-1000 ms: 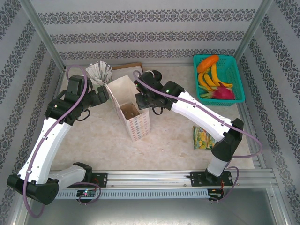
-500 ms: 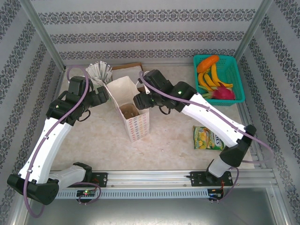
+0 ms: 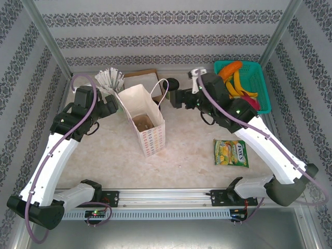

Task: Pack the takeout coffee

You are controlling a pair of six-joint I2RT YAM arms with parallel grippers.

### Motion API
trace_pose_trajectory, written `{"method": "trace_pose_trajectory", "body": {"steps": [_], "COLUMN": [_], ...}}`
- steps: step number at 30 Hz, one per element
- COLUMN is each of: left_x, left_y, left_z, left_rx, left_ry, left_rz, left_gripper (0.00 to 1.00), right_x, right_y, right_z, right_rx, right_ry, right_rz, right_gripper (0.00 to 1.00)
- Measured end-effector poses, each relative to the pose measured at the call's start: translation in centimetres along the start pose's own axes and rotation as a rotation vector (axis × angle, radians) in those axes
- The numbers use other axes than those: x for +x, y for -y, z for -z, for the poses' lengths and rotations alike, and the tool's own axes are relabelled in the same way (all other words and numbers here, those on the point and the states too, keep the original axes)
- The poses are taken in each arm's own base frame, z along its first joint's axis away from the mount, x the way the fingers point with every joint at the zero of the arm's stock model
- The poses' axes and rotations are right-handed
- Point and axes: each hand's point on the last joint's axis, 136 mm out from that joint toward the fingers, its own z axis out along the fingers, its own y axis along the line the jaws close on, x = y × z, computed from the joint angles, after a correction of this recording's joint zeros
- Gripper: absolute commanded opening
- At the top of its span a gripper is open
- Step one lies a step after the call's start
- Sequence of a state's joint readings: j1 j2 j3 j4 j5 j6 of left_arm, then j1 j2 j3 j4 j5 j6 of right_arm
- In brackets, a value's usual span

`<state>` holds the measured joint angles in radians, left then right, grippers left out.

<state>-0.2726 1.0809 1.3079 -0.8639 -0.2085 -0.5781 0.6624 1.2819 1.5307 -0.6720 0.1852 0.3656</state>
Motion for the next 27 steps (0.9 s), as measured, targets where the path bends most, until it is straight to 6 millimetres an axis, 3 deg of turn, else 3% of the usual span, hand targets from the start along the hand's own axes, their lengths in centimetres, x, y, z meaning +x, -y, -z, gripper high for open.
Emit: {"method": "trace_pose_trajectory", "body": {"steps": [7,11,13,20,23,27], "left_x": [0.3,0.3,0.4,1.3,1.6,1.8], "left_y": [0.1,0.3,0.3,0.4,0.3,0.3], "left_z": [-0.5,-0.5,-0.5,-1.2,-1.4,-1.5], "left_rx": [0.010,0.022,0.022,0.040,0.040,0.037], "left_ry": [0.005,0.004,0.003,-0.010,-0.017,-0.021], "left_rz": [-0.003,-0.016,-0.021,-0.043,-0.045,-0.045], "left_gripper": [1.00,1.00,1.00,1.00,0.99,1.00], "right_x": [1.4,1.9,3.2,5.6,6.3,6.9], "right_y": [7.8,10.4,11.3,11.3,10.9,10.3], "right_z": [-4.6,-9.1,-12.1,-22.5,-25.4,-27.5], "right_rx": [0.109,0.110,0.103,0.014,-0.032,-0.080], "right_ry": [-0.009,-0.046,-0.115,-0.293,-0.337,-0.374], "right_rz": [-0.195,-0.267,-0.292,-0.324,-0.337,-0.348], "right_gripper": [0.98,0.98,0.98,0.98,0.98,0.98]}}
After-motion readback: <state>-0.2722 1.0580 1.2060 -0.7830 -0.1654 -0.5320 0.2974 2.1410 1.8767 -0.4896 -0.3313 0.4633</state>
